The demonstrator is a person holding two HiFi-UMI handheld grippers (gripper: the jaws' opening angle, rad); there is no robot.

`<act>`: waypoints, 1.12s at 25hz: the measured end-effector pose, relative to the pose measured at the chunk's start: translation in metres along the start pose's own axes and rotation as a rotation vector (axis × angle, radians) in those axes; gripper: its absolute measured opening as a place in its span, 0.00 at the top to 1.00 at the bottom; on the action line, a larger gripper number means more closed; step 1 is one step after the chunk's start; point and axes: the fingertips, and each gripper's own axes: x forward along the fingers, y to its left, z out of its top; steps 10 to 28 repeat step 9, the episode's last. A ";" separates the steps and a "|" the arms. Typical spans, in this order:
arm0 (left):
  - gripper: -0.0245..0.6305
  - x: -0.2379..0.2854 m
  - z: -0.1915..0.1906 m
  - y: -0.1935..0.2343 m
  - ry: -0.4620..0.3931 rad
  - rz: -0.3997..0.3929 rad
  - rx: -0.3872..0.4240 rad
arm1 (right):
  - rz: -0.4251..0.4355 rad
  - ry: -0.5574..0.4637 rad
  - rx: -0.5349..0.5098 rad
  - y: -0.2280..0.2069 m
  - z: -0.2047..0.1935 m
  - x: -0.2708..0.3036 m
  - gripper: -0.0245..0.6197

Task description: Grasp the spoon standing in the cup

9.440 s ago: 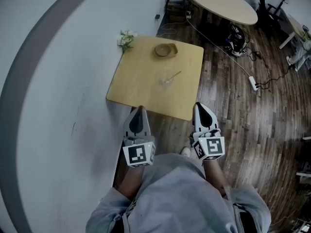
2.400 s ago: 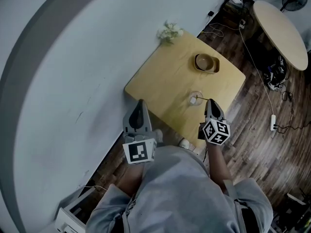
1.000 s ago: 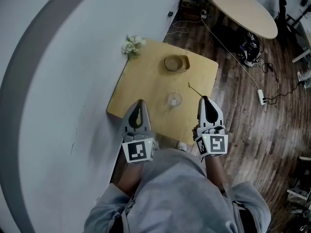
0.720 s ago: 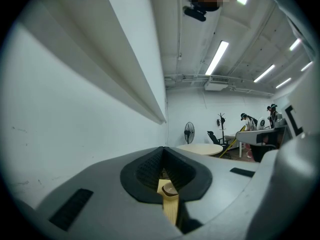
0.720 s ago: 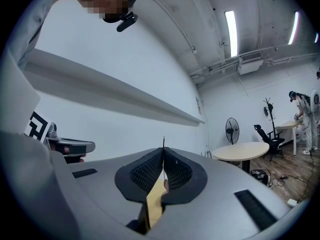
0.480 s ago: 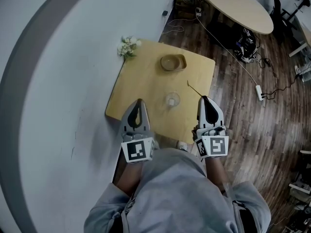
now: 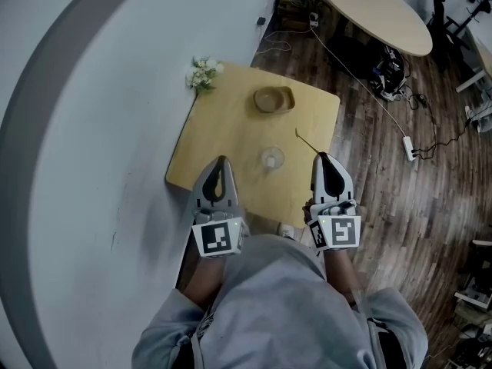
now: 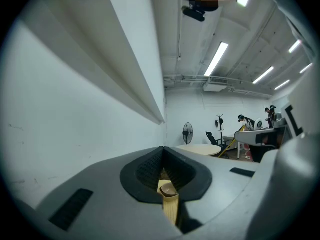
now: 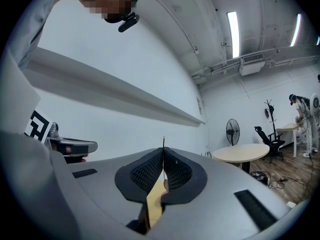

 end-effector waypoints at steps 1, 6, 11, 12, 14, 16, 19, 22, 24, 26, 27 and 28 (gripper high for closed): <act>0.96 0.000 0.000 0.000 -0.005 0.001 -0.001 | 0.001 0.000 0.000 0.000 0.000 0.000 0.96; 0.96 -0.002 0.001 -0.001 -0.004 0.006 0.001 | 0.006 0.000 -0.001 0.000 0.001 -0.002 0.96; 0.96 -0.003 0.005 -0.003 -0.018 0.002 -0.002 | 0.009 0.000 -0.002 0.001 0.001 -0.003 0.96; 0.96 -0.003 0.005 -0.003 -0.018 0.002 -0.002 | 0.009 0.000 -0.002 0.001 0.001 -0.003 0.96; 0.96 -0.003 0.005 -0.003 -0.018 0.002 -0.002 | 0.009 0.000 -0.002 0.001 0.001 -0.003 0.96; 0.96 -0.003 0.005 -0.003 -0.018 0.002 -0.002 | 0.009 0.000 -0.002 0.001 0.001 -0.003 0.96; 0.96 -0.003 0.005 -0.003 -0.018 0.002 -0.002 | 0.009 0.000 -0.002 0.001 0.001 -0.003 0.96; 0.96 -0.003 0.005 -0.003 -0.018 0.002 -0.002 | 0.009 0.000 -0.002 0.001 0.001 -0.003 0.96; 0.96 -0.003 0.005 -0.003 -0.018 0.002 -0.002 | 0.009 0.000 -0.002 0.001 0.001 -0.003 0.96; 0.96 -0.003 0.005 -0.003 -0.018 0.002 -0.002 | 0.009 0.000 -0.002 0.001 0.001 -0.003 0.96; 0.96 -0.003 0.005 -0.003 -0.018 0.002 -0.002 | 0.009 0.000 -0.002 0.001 0.001 -0.003 0.96; 0.96 -0.003 0.005 -0.003 -0.018 0.002 -0.002 | 0.009 0.000 -0.002 0.001 0.001 -0.003 0.96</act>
